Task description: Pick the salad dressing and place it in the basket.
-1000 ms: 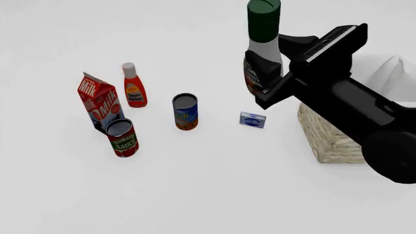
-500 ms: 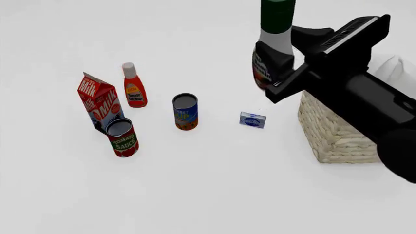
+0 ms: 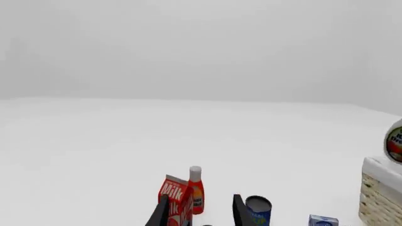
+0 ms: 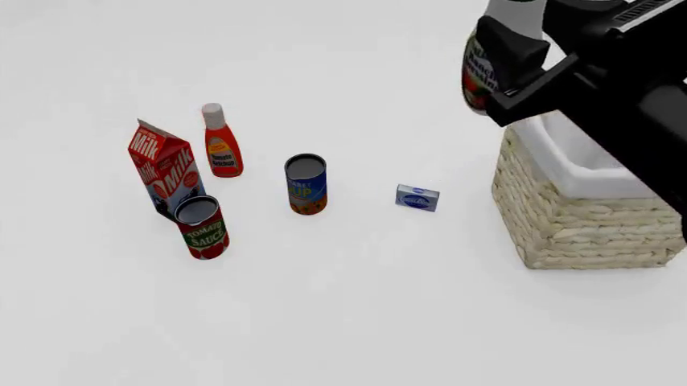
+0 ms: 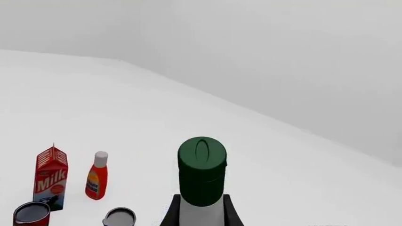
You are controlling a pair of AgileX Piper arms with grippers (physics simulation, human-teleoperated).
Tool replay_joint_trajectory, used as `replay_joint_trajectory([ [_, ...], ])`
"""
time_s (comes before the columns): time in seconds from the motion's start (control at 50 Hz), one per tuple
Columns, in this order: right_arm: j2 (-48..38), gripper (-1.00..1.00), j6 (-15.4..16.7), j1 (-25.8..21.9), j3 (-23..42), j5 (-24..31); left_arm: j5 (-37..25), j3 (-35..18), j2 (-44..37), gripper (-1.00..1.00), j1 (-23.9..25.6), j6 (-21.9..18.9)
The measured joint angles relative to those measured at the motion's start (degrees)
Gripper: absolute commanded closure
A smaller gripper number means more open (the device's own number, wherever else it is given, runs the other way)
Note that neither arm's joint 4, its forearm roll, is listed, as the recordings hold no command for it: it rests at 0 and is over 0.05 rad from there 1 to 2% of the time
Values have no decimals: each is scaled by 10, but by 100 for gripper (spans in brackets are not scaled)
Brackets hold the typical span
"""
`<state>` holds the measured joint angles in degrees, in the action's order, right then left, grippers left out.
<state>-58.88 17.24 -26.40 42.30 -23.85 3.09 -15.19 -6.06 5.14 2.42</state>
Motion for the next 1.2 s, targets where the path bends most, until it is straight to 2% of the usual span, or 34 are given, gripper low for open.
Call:
replay_joint_trajectory([
  [0.18,16,100,-7,35,11,4,46,82,36,-100,-37,-10],
  [0.38,23,100,-16,80,25,6,63,127,52,-100,-65,-12],
  [0.8,2,100,-40,205,50,9,52,149,59,-100,-94,-17],
  [1.2,-65,100,-44,312,69,-17,27,151,60,-100,-104,-33],
])
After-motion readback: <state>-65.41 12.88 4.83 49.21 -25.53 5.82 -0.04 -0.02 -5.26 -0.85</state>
